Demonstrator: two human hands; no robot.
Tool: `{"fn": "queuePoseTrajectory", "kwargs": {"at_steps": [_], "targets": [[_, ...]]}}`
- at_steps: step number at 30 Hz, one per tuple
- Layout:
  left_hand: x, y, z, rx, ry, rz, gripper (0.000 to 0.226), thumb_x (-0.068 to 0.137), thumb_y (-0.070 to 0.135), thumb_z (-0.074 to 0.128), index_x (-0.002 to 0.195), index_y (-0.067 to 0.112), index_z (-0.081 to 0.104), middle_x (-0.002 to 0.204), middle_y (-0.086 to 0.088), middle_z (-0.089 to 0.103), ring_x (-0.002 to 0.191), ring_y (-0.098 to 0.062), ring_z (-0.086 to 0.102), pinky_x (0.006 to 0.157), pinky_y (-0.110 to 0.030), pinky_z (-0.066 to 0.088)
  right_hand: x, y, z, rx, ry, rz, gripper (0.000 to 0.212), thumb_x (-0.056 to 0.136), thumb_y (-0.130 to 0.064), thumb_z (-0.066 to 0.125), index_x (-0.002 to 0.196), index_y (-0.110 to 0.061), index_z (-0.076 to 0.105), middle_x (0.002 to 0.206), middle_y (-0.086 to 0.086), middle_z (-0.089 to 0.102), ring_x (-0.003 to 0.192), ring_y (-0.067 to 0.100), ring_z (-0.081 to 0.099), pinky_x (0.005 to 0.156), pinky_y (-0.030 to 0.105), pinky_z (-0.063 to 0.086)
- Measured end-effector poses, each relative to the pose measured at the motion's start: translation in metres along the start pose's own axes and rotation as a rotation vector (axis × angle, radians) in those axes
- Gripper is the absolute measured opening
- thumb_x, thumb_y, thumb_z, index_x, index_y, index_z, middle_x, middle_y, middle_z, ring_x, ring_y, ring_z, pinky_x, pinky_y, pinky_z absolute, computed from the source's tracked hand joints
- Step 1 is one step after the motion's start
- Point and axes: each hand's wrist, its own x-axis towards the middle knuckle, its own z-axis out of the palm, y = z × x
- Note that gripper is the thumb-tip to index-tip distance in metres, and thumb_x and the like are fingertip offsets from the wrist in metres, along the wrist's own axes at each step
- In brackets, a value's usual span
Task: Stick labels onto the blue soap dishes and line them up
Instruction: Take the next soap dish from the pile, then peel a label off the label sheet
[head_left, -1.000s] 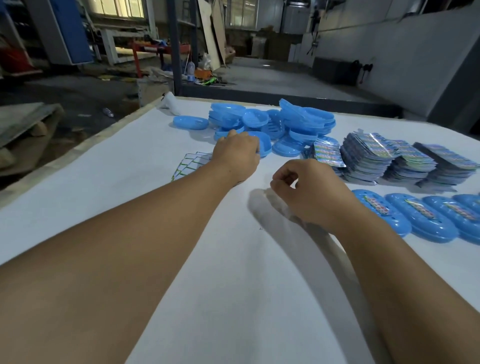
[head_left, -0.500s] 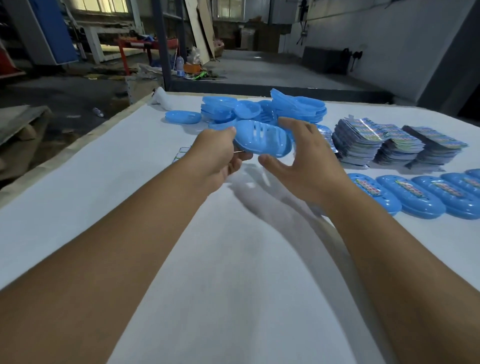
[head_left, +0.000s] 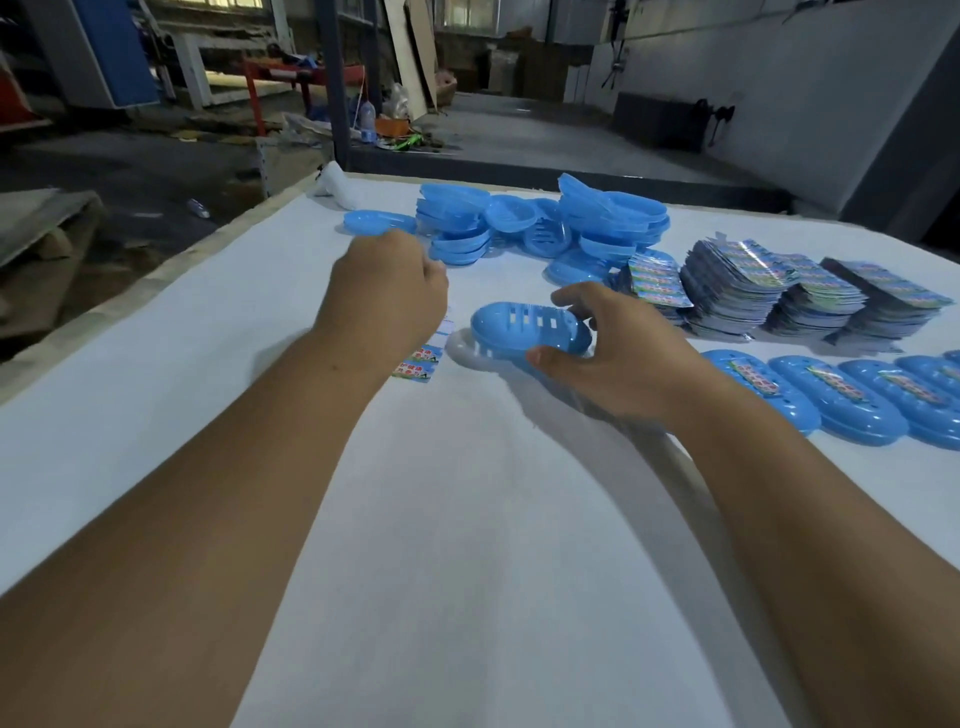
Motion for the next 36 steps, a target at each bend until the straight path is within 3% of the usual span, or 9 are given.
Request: {"fn": "queuePoseTrajectory", "kwargs": {"at_steps": [2, 9, 16, 19, 23, 26, 30, 32, 36], "targets": [[0.007, -0.007, 0.0, 0.076, -0.003, -0.034, 0.031, 0.098, 0.038, 0.054, 0.088, 0.011, 0.064, 0.075, -0.006, 0.058, 0.074, -0.025, 0.056, 0.062, -0.033, 0.036, 0.0, -0.001, 0.001, -0.029, -0.037, 0.008, 0.069, 0.081, -0.062, 0.071, 0.141, -0.034, 0.049, 0.13, -0.006, 0.062, 0.121, 0.018, 0.056, 0.1, 0.038, 0.047], [0.009, -0.015, -0.002, 0.197, -0.34, -0.087, 0.06, 0.073, 0.068, 0.073, 0.104, 0.018, 0.063, 0.093, -0.003, 0.064, 0.086, -0.019, 0.058, 0.05, -0.028, 0.033, -0.001, -0.006, -0.001, -0.116, -0.13, 0.015, 0.06, 0.083, -0.061, 0.069, 0.135, -0.036, 0.052, 0.124, -0.008, 0.063, 0.111, 0.019, 0.059, 0.088, 0.034, 0.047], [0.004, -0.009, -0.007, 0.142, -0.384, -0.118, 0.072, 0.069, 0.054, 0.086, 0.123, 0.016, 0.056, 0.115, -0.005, 0.062, 0.094, -0.018, 0.051, 0.061, -0.028, 0.036, -0.003, -0.009, -0.001, -0.146, -0.146, 0.006, 0.074, 0.081, -0.07, 0.066, 0.144, -0.038, 0.044, 0.134, -0.005, 0.059, 0.106, 0.017, 0.051, 0.085, 0.032, 0.038], [0.008, -0.011, -0.005, 0.105, -0.326, -0.146, 0.059, 0.074, 0.04, 0.086, 0.12, 0.013, 0.062, 0.111, -0.006, 0.066, 0.091, -0.018, 0.056, 0.067, -0.03, 0.043, -0.003, -0.009, -0.001, -0.127, -0.149, 0.004, 0.078, 0.08, -0.071, 0.066, 0.146, -0.037, 0.042, 0.136, -0.004, 0.057, 0.107, 0.016, 0.05, 0.086, 0.032, 0.038], [0.013, -0.013, -0.008, -0.135, -0.213, -0.159, 0.022, 0.085, 0.037, 0.075, 0.101, 0.023, 0.073, 0.094, 0.001, 0.072, 0.082, -0.014, 0.067, 0.07, -0.031, 0.056, -0.003, -0.008, -0.001, -0.116, -0.127, -0.007, 0.075, 0.08, -0.071, 0.066, 0.144, -0.036, 0.046, 0.137, -0.005, 0.057, 0.119, 0.018, 0.053, 0.09, 0.032, 0.04], [0.011, -0.005, -0.015, -0.502, -0.159, -0.162, 0.015, 0.086, 0.04, 0.075, 0.092, 0.026, 0.075, 0.085, 0.009, 0.072, 0.077, -0.008, 0.07, 0.068, -0.027, 0.058, -0.002, -0.009, 0.0, -0.017, -0.016, -0.025, 0.065, 0.084, -0.064, 0.066, 0.14, -0.034, 0.053, 0.132, -0.01, 0.059, 0.123, 0.014, 0.054, 0.092, 0.03, 0.04], [0.002, 0.01, -0.016, -0.832, -0.235, -0.176, 0.016, 0.084, 0.035, 0.08, 0.093, 0.023, 0.074, 0.09, 0.005, 0.076, 0.077, -0.006, 0.072, 0.065, -0.022, 0.057, 0.0, -0.018, 0.0, 0.418, 0.187, 0.009, 0.045, 0.09, -0.041, 0.074, 0.13, -0.033, 0.056, 0.104, -0.015, 0.073, 0.102, 0.004, 0.067, 0.093, 0.028, 0.051], [-0.002, 0.015, -0.011, -0.872, -0.281, -0.165, 0.022, 0.085, 0.033, 0.08, 0.1, 0.019, 0.075, 0.091, 0.005, 0.076, 0.071, -0.002, 0.071, 0.057, -0.015, 0.052, 0.0, -0.023, -0.001, 0.6, 0.202, 0.036, 0.045, 0.09, -0.033, 0.076, 0.129, -0.033, 0.054, 0.091, -0.013, 0.077, 0.089, 0.006, 0.072, 0.086, 0.031, 0.057], [-0.008, 0.022, -0.005, -0.915, -0.326, -0.154, 0.016, 0.087, 0.029, 0.078, 0.097, 0.018, 0.076, 0.081, 0.008, 0.074, 0.058, 0.006, 0.065, 0.044, -0.007, 0.042, -0.002, -0.027, -0.002, 0.702, 0.132, 0.034, 0.048, 0.089, -0.023, 0.078, 0.126, -0.034, 0.049, 0.084, -0.008, 0.079, 0.085, 0.012, 0.076, 0.091, 0.044, 0.059]]}}
